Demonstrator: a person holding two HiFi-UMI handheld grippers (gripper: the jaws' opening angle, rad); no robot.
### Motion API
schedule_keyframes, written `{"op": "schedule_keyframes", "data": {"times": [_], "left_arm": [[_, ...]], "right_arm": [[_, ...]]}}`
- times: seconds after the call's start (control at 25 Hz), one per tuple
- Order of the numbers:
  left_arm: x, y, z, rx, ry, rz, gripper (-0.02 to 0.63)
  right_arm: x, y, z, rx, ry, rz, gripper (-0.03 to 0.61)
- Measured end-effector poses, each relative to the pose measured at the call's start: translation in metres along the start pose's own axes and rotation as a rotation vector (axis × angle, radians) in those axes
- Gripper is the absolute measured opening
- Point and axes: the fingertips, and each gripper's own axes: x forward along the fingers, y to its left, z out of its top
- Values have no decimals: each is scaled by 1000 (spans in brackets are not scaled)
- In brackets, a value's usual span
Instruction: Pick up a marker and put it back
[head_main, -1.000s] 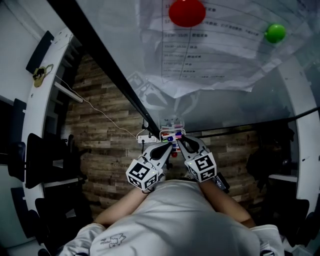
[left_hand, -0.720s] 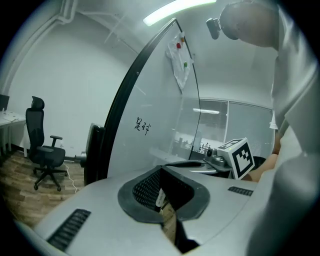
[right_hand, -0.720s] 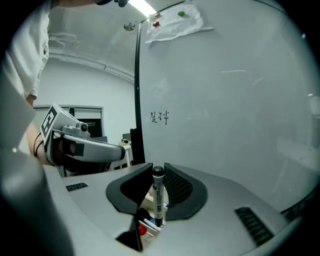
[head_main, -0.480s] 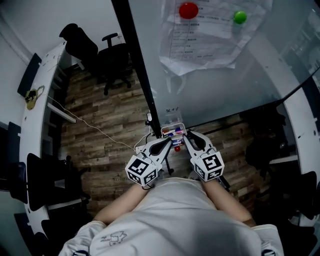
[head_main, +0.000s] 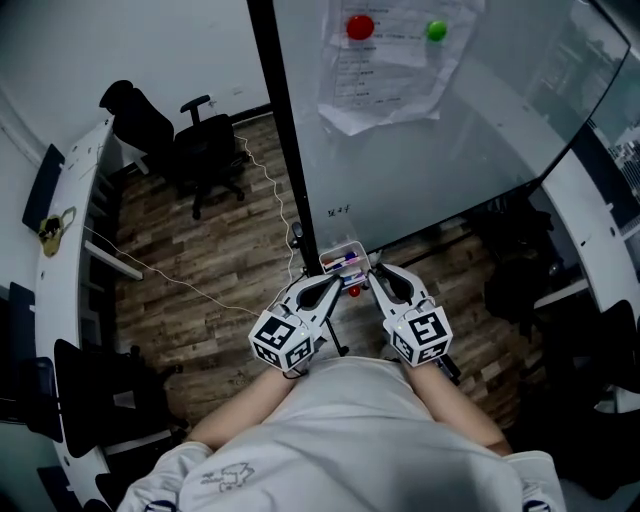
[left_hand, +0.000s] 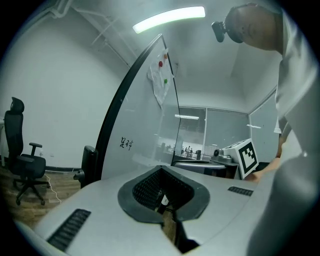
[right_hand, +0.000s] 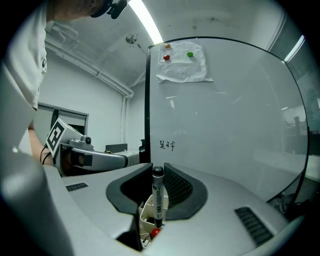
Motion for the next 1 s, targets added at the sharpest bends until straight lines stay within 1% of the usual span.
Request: {"op": "schedule_keyframes", "data": {"times": [0.28,0.64,0.76,1.0], "left_arm": [[-11,-10,3,10,-9,-57,5],[-21,-25,7,33,-11,-115,5],[-23,-24,8,32,-19,-105,5],[-22,-12,5,38,-9,-27,5]], "right_arm": [[-15,12,5,13,-7,-50,77],[-25,20,8,17,-33,-78,78],[-25,21,11,13,-42,-77,78],[-17,11,11,18,-39,-49,77]]}}
